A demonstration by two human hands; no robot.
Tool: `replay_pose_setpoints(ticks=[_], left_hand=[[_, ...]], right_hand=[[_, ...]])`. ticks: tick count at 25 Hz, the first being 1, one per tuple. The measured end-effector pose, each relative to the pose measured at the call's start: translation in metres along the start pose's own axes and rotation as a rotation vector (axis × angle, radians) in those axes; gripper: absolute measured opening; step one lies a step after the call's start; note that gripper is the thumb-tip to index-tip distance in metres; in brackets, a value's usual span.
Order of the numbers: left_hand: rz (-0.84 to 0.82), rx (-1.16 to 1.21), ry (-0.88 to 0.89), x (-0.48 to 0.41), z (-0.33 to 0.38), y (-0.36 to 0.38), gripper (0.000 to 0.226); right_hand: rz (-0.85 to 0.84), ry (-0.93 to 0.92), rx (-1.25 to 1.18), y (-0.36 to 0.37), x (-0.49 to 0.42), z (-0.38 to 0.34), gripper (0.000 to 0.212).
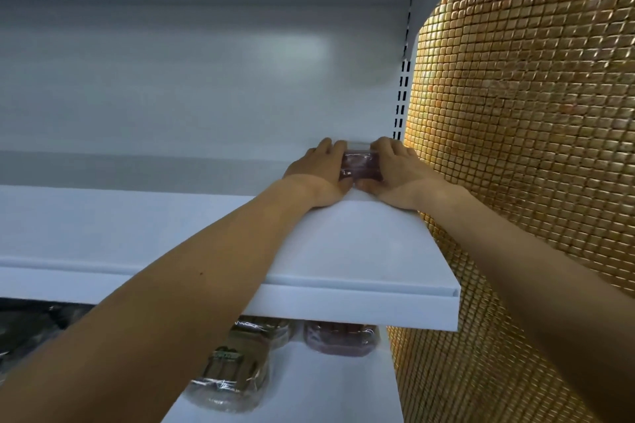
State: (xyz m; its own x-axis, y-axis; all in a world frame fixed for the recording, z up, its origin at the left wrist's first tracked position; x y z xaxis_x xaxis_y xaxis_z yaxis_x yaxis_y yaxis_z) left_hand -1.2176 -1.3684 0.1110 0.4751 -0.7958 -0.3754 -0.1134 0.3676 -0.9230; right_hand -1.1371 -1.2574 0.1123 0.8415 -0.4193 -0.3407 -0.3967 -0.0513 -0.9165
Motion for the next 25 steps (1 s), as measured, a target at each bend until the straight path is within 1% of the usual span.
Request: replay_pose_setpoints(ticks=[4, 8, 11, 13, 16, 19, 21, 23, 25], left_hand=[[0.008, -0.009, -0.011, 0.006, 0.004, -0.005, 0.065], [-0.039, -0.023, -0.001, 0.023, 0.007, -0.012, 0.078], [0.015, 0.003, 0.062, 0.047, 0.020, -0.021, 0.067], [0.054, 0.013, 0.106, 0.069, 0.026, -0.028, 0.063], [0.096, 0.039, 0.162, 0.107, 0.032, -0.042, 0.056], [0.123, 0.041, 0.191, 0.137, 0.036, -0.054, 0.053], [0.148, 0.035, 0.197, 0.152, 0.037, -0.062, 0.057], [0.168, 0.059, 0.194, 0.169, 0.037, -0.069, 0.066], [0.181, 0.100, 0.197, 0.190, 0.038, -0.074, 0.077]], right_hand=[[0.027, 0.000, 0.048, -0.005, 0.006, -0.006, 0.070], [0.059, -0.037, 0.171, -0.017, 0.029, -0.008, 0.071], [0.069, -0.063, 0.236, -0.028, 0.053, -0.016, 0.074], [0.059, -0.081, 0.191, -0.034, 0.071, -0.021, 0.075], [-0.007, -0.089, 0.051, -0.039, 0.101, -0.029, 0.074], [-0.025, -0.102, 0.050, -0.044, 0.127, -0.044, 0.067], [-0.028, -0.097, 0.064, -0.049, 0.143, -0.052, 0.073], [-0.036, -0.106, 0.069, -0.053, 0.158, -0.061, 0.083], [-0.047, -0.122, 0.047, -0.057, 0.176, -0.071, 0.087]])
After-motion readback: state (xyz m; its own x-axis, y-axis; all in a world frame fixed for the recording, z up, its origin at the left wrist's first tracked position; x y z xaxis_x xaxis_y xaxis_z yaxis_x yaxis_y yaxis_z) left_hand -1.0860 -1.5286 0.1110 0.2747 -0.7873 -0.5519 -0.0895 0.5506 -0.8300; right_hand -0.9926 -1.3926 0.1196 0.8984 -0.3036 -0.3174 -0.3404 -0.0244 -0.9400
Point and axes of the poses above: each hand's wrist, its own x-axis away from the middle knuckle, its own y-axis out of the palm, z = x × y, the point moved 7 cm from there along -x, towards the middle knuckle, and after that the axes turned 9 degrees about y, right-handed, at the moved point
